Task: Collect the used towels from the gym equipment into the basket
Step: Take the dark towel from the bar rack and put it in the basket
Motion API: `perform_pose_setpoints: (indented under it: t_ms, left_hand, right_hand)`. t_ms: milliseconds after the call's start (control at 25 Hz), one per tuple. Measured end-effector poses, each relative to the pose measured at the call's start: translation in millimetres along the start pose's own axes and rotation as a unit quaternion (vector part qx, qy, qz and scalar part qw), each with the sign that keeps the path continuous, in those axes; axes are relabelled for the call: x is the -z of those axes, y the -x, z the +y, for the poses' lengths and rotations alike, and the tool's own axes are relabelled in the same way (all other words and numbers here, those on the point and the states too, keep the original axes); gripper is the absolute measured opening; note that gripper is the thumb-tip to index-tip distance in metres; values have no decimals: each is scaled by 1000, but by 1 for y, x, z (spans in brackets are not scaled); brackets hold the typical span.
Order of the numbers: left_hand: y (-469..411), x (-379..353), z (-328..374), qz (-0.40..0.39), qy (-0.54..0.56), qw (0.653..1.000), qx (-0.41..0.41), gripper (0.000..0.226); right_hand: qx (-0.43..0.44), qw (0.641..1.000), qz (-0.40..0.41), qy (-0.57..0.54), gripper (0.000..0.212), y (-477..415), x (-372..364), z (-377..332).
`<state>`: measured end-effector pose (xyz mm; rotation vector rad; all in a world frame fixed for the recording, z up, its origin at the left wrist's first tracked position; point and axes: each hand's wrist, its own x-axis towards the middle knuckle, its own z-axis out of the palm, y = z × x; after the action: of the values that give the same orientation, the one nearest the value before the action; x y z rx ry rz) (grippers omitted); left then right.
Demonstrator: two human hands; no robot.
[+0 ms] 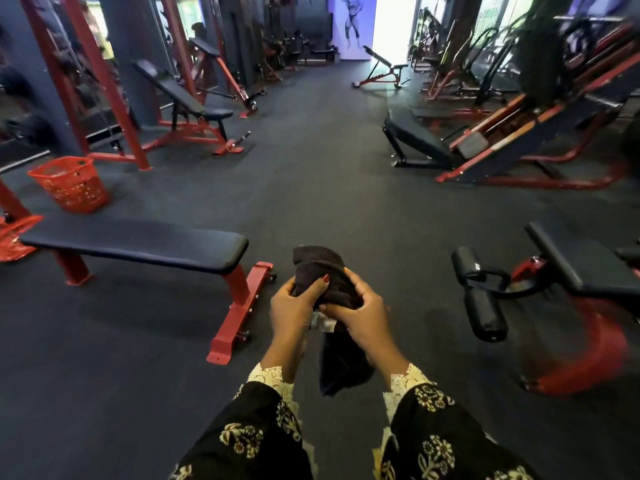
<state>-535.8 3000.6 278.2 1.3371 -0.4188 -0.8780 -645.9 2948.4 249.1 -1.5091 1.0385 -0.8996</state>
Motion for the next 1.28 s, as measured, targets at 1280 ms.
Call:
perform_pose_setpoints:
  t_ms: [1280]
  left_hand:
    - [-1029, -140, 185, 171, 49, 984, -19, 39]
  right_hand:
    - [-28, 983, -183, -19, 84, -1050, -282, -17]
